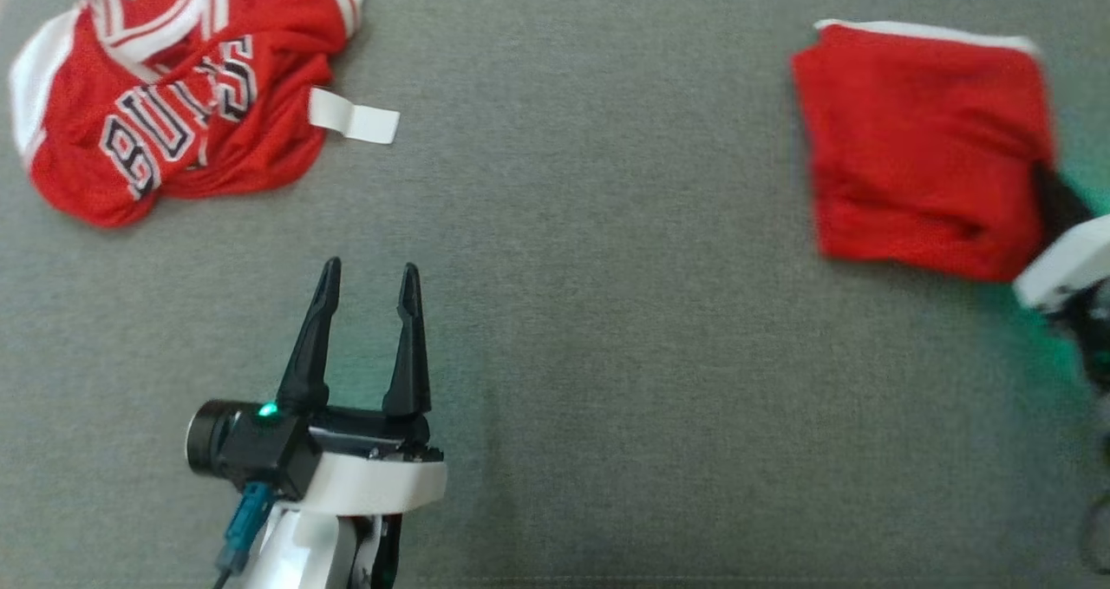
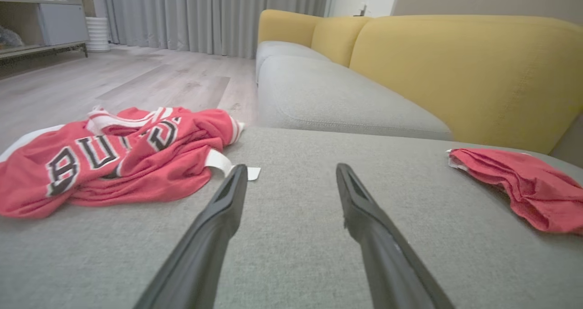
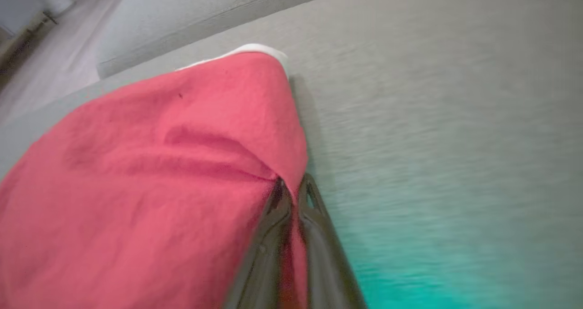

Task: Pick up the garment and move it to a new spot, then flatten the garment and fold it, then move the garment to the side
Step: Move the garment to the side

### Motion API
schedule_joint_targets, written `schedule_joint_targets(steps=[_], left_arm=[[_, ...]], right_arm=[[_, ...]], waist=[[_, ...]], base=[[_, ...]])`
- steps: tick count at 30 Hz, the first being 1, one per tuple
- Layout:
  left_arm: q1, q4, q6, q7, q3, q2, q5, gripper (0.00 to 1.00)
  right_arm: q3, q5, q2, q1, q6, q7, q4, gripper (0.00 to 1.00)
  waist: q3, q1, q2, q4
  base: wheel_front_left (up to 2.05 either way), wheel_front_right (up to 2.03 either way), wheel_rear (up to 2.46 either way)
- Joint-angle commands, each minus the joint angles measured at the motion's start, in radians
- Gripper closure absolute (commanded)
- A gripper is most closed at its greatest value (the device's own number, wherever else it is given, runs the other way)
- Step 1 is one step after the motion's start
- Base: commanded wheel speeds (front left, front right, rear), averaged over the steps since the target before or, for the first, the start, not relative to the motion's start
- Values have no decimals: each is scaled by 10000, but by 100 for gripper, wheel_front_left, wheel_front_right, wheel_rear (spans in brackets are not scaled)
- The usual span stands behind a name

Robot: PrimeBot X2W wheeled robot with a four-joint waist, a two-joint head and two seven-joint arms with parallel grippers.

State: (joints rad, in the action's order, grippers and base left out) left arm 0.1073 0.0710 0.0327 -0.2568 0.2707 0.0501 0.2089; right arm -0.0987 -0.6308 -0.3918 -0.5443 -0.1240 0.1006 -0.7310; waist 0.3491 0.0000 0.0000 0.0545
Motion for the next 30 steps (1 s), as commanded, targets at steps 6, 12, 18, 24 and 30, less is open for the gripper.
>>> schedule_joint_targets(steps=[6, 12, 18, 24, 30], left_arm=[[511, -1036, -398, -49, -279, 1, -314, 0], [1206, -1338, -709, -49, -3, 1, -583, 0], [1757, -1517, -801, -49, 176, 1, -657, 0], [1935, -1373, -885, -49, 274, 1, -653, 0], [1814, -1085, -892, -49, 376, 1, -504, 0]], right_arm=[[81, 558, -2093, -296, -67, 485, 471, 100], [737, 1387, -4022, -390, -67, 593, 594, 100], [1464, 2702, -5389, -478, -67, 423, 762, 100], [2168, 4146, -5825, -669, -67, 379, 862, 72], [2863, 5399, -4861, -806, -67, 269, 1031, 0]], waist=[[1264, 0, 0, -810], [2383, 0, 0, -1061], [3115, 0, 0, -995], [3135, 0, 0, -883], [2196, 0, 0, -657]], base=[[0, 0, 0], [0, 0, 0], [0, 0, 0], [0, 0, 0], [0, 0, 0]])
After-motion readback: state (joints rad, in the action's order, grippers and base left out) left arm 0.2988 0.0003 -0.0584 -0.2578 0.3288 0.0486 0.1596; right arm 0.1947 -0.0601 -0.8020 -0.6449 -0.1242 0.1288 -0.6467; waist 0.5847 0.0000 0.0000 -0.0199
